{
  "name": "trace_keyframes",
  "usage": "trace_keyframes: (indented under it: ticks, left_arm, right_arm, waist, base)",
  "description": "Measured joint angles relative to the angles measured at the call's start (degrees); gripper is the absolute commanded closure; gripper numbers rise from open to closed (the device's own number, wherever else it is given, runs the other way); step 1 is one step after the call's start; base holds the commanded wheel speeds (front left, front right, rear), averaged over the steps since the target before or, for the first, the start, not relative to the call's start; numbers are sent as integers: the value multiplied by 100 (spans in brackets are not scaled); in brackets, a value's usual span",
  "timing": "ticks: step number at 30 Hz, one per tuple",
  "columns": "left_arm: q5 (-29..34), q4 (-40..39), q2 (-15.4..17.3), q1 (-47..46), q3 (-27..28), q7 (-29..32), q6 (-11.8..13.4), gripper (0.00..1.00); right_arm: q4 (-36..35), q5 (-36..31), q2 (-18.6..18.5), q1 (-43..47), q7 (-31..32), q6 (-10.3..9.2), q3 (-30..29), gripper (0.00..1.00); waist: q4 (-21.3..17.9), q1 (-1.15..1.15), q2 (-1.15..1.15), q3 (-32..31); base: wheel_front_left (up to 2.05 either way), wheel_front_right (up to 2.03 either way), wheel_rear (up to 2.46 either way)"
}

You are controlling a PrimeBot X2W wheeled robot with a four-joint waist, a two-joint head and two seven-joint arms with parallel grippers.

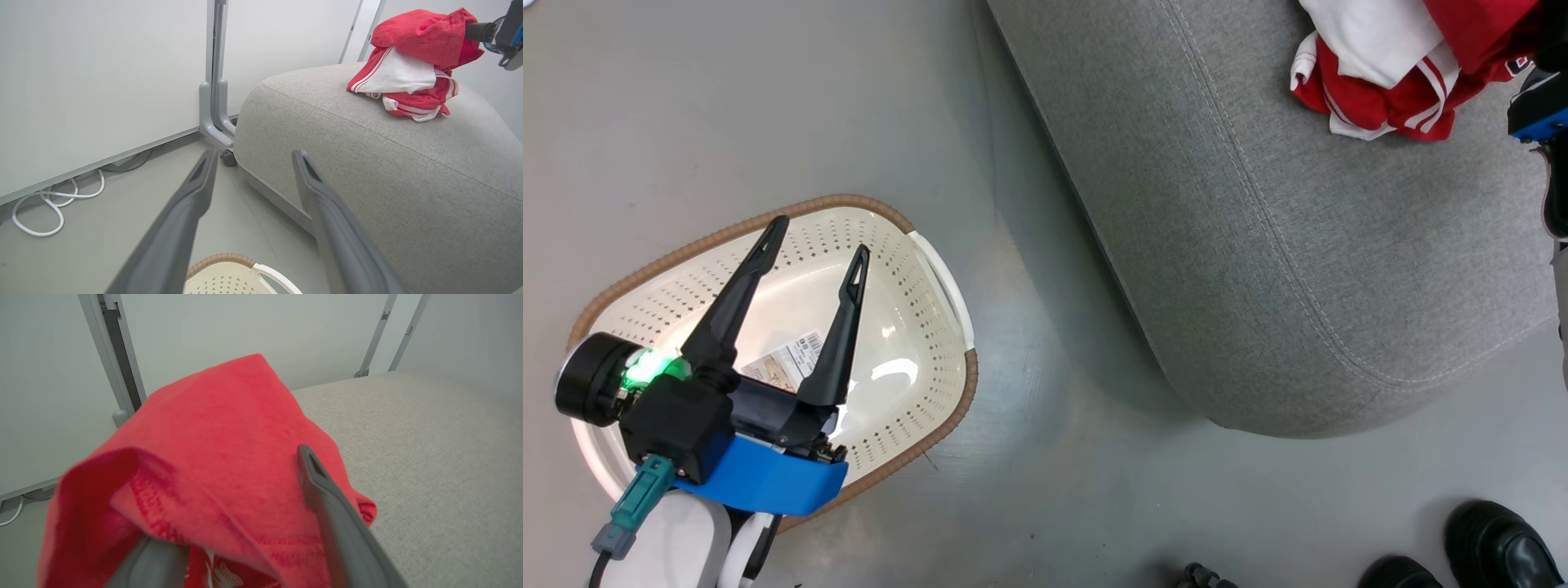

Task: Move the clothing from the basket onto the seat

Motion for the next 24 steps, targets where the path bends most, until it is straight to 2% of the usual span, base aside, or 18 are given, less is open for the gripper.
trace_keyframes:
  ticks: [11, 24]
  left_arm:
    - [-89, 299, -179, -32, -137, -200, -3, 0]
    - [-357, 1071, -748, -32, -300, -457, -118, 0]
  right_arm:
    - [-37, -152, -26, 266, 0, 0, 24, 0]
    - [-570, -246, -58, 1328, -1, 0, 235, 0]
  waist:
    - [102, 0, 0, -348]
    - [392, 0, 0, -1198]
  base:
    - [0, 0, 0]
    - [0, 0, 0]
